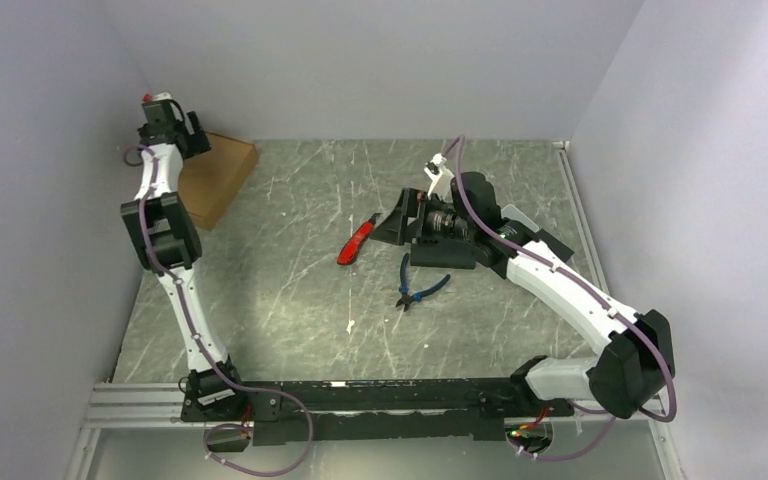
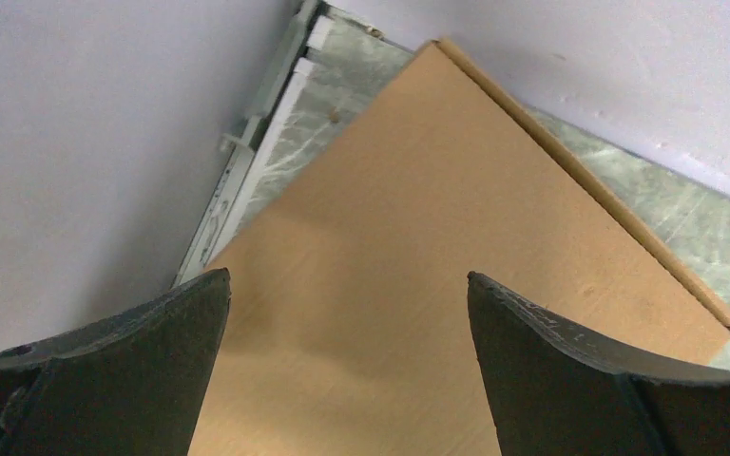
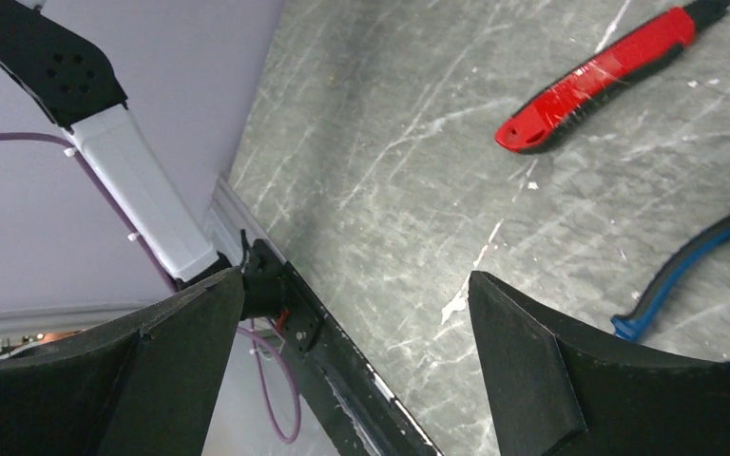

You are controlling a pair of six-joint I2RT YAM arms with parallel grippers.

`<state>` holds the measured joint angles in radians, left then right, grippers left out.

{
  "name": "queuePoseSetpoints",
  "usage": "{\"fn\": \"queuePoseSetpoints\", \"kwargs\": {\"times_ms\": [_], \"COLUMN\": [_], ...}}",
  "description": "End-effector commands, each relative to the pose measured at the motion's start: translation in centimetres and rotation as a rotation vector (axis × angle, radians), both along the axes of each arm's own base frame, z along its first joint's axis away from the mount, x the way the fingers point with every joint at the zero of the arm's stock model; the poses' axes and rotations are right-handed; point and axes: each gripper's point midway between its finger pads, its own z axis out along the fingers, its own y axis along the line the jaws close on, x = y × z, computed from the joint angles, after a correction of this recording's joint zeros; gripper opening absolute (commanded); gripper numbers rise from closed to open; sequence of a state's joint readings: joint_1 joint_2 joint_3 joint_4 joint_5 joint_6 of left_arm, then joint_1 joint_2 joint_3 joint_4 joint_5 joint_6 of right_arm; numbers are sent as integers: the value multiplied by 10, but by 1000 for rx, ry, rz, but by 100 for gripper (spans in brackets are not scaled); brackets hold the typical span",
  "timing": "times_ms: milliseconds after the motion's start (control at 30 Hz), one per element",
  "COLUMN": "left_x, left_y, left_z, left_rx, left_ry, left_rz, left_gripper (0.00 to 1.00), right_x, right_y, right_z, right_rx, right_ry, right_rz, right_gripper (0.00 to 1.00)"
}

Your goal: Unpack the express box

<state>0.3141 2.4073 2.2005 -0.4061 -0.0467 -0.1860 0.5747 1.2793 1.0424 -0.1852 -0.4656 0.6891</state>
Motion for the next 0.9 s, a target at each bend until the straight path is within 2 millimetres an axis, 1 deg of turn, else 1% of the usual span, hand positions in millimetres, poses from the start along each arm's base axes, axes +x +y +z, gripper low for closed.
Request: {"fn": "queuePoseSetpoints", "kwargs": {"times_ms": [0,100,200,300,333,367,433,467,567,633,667,733,767,867], "left_x": [32,44,52,55,55,55,54,53,53,57,58,58,59,58], "left_y": [-4,-14,-13,-4,-1,2,3,5,14,19,20,22,22,30], "left_z": [31,16,2,-1,4,8,18,23,30,26,22,11,9,4], "left_rx": [278,317,371,449,484,519,566,595,656,674,679,704,716,730], "left_ry": [-43,-44,-33,-21,-24,-29,-49,-55,-60,-38,-17,26,32,40], "left_rz": [-66,-137,-143,-94,-68,-42,-29,-18,15,-1,-26,-52,-63,-63], "left_gripper": [99,99,99,99,98,94,82,78,65,59,58,49,46,39], "right_x": [1,1,8,10,10,11,12,13,12,12,12,13,14,17], "right_y": [-10,-13,-19,-22,-22,-23,-25,-25,-21,-19,-18,-17,-16,-16], "right_z": [6,3,0,-10,-15,-20,-30,-35,-43,-45,-44,-43,-42,-38], "right_rx": [-37,-65,-121,-157,-167,-178,-196,-201,-196,-195,-194,-197,-199,-204], "right_ry": [-16,-21,-32,-11,0,14,40,54,88,100,101,98,94,82], "right_rz": [-34,-36,-61,-69,-70,-73,-76,-78,-63,-50,-45,-39,-38,-36], "right_gripper": [91,91,91,91,91,92,91,91,90,90,90,89,90,90]}}
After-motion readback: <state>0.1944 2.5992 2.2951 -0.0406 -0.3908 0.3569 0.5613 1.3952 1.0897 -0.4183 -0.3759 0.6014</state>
